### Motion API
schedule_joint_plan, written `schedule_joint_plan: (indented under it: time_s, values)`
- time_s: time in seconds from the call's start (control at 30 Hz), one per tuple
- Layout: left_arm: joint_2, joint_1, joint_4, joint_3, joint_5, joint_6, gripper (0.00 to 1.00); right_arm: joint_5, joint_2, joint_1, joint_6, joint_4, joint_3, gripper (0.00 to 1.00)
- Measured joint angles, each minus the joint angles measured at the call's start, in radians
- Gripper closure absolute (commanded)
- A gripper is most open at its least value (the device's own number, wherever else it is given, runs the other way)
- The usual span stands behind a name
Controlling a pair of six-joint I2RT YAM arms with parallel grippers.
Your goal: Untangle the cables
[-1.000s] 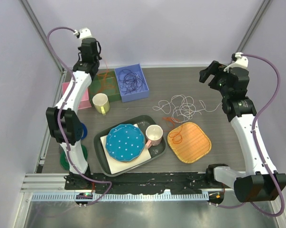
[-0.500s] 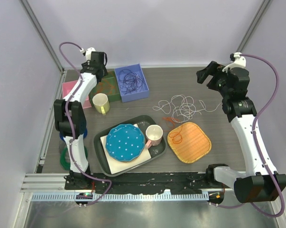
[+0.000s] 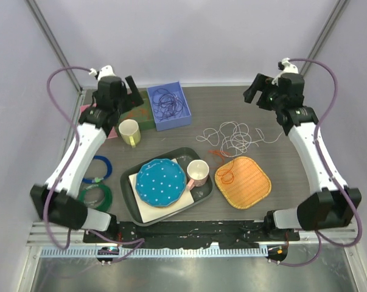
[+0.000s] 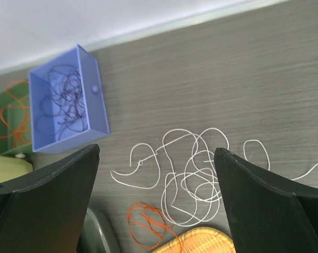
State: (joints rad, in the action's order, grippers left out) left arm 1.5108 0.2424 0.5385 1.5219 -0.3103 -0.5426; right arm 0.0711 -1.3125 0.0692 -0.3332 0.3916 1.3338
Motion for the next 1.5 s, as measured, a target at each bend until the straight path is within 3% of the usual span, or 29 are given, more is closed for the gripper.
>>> schedule_joint_plan:
  time_s: [0.13,0.27,0.47,0.97,1.03,1.13,1.17,1.5]
  values:
    - [-0.287,0.111,-0.066,-0.260,0.074,-0.024,0.00,-0.050,-0.142,0.055,0.039,0.072,0.079,0.04]
    - [-0.381,0.138,-0.064,-0.419,0.135,-0.051,0.00,-0.079,-0.268,0.113,0.070,0.135,0.148,0.04]
    - [-0.377,0.139,-0.037,-0.501,0.155,-0.057,0.00,-0.131,-0.489,0.178,0.051,0.178,0.280,0.04]
    - [-0.519,0.140,-0.039,-0.565,0.157,-0.055,0.00,-0.376,-0.742,0.250,-0.288,0.116,0.272,0.08]
    - [-0.540,0.140,-0.040,-0.572,0.154,-0.055,0.00,-0.398,-0.750,0.251,-0.306,0.117,0.269,0.16]
    - [-0.558,0.140,-0.045,-0.578,0.154,-0.053,0.00,-0.424,-0.751,0.251,-0.323,0.100,0.251,0.67]
    - [-0.560,0.140,-0.048,-0.578,0.154,-0.053,0.00,-0.428,-0.751,0.251,-0.328,0.090,0.243,0.98]
    - [-0.542,0.140,-0.110,-0.610,0.230,-0.029,0.00,-0.361,-0.660,0.263,-0.197,-0.033,0.198,0.99]
